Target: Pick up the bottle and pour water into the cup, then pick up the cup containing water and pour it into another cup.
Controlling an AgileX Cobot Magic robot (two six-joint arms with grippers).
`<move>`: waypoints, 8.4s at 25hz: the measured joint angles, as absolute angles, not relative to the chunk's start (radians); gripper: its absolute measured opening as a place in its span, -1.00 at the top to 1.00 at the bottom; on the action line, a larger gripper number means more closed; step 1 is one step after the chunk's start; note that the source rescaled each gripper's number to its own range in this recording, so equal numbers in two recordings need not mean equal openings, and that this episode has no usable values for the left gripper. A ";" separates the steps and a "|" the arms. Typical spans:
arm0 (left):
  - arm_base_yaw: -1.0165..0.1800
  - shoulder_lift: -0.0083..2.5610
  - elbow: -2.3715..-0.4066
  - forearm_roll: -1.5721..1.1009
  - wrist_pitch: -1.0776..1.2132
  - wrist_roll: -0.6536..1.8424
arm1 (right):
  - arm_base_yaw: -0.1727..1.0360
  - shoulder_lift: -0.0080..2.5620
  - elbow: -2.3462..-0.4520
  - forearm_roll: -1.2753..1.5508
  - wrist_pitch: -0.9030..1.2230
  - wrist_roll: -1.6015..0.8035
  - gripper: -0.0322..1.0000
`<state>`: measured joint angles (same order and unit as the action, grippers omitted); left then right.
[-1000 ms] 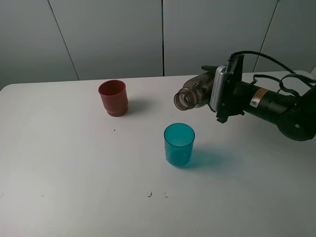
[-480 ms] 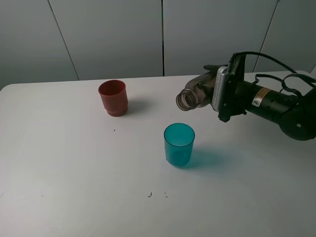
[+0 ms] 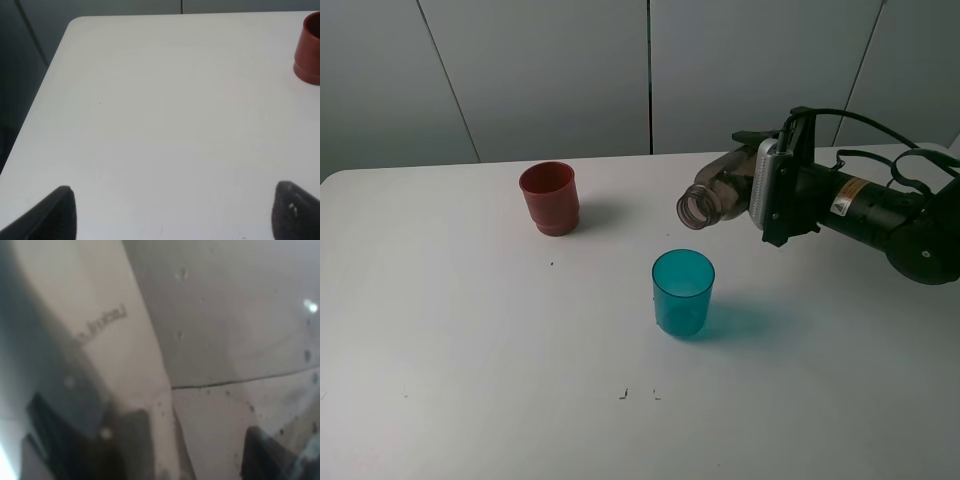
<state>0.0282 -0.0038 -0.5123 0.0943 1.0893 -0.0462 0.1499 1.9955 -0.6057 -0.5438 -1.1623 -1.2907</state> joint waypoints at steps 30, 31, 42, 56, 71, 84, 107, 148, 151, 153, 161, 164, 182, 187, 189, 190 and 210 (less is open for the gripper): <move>0.028 -0.004 -0.512 0.094 1.089 -0.046 | 0.150 1.995 -0.606 -0.540 -1.166 -1.482 0.91; 0.028 -0.004 -0.512 0.094 1.089 -0.046 | 0.150 1.995 -0.606 -0.540 -1.166 -1.483 0.91; 0.028 -0.004 -0.512 0.094 1.089 -0.046 | 0.150 1.995 -0.606 -0.527 -1.168 -1.525 0.91; 0.028 -0.004 -0.512 0.094 1.089 -0.046 | 0.150 1.995 -0.606 -0.511 -1.170 -1.600 0.91; 0.028 -0.004 -0.512 0.094 1.089 -0.046 | 0.150 1.995 -0.606 -0.509 -1.177 -1.642 0.91; 0.028 -0.004 -0.512 0.094 1.089 -0.046 | 0.150 1.994 -0.606 -0.509 -1.184 -1.647 0.91; 0.028 -0.004 -0.512 0.094 1.089 -0.046 | 0.152 1.992 -0.586 -0.555 -1.190 -1.451 0.91; 0.028 -0.004 -0.512 0.094 1.089 -0.044 | 0.139 2.149 -0.947 -0.487 -0.942 0.264 0.91; 0.028 -0.004 -0.512 0.094 1.089 -0.044 | 0.139 2.183 -0.991 -0.489 -0.921 0.268 0.91; 0.028 -0.004 -0.512 0.094 1.089 -0.044 | 0.139 2.206 -1.010 -0.489 -0.919 0.269 0.91; 0.028 -0.004 -0.512 0.094 1.089 -0.044 | 0.139 2.265 -1.059 -0.489 -0.919 0.273 0.91; 0.028 -0.004 -0.512 0.094 1.089 -0.044 | 0.139 2.279 -1.070 -0.485 -0.917 0.273 0.91; 0.028 -0.004 -0.512 0.094 1.089 -0.044 | 0.139 2.315 -1.074 -0.437 -0.908 0.243 0.91; 0.028 -0.004 -0.512 0.094 1.089 -0.044 | 0.139 2.315 -1.074 -0.443 -0.908 0.243 -0.81; 0.028 -0.004 -0.512 0.094 1.089 -0.044 | 0.139 2.315 -1.074 -0.453 -0.908 0.252 -0.96; 0.028 -0.004 -0.512 0.094 1.089 -0.044 | 0.139 2.315 -1.072 -0.455 -0.908 0.254 -0.98; 0.028 -0.004 -0.512 0.094 1.089 -0.042 | 0.139 2.096 -0.822 -0.489 -0.717 0.225 -0.99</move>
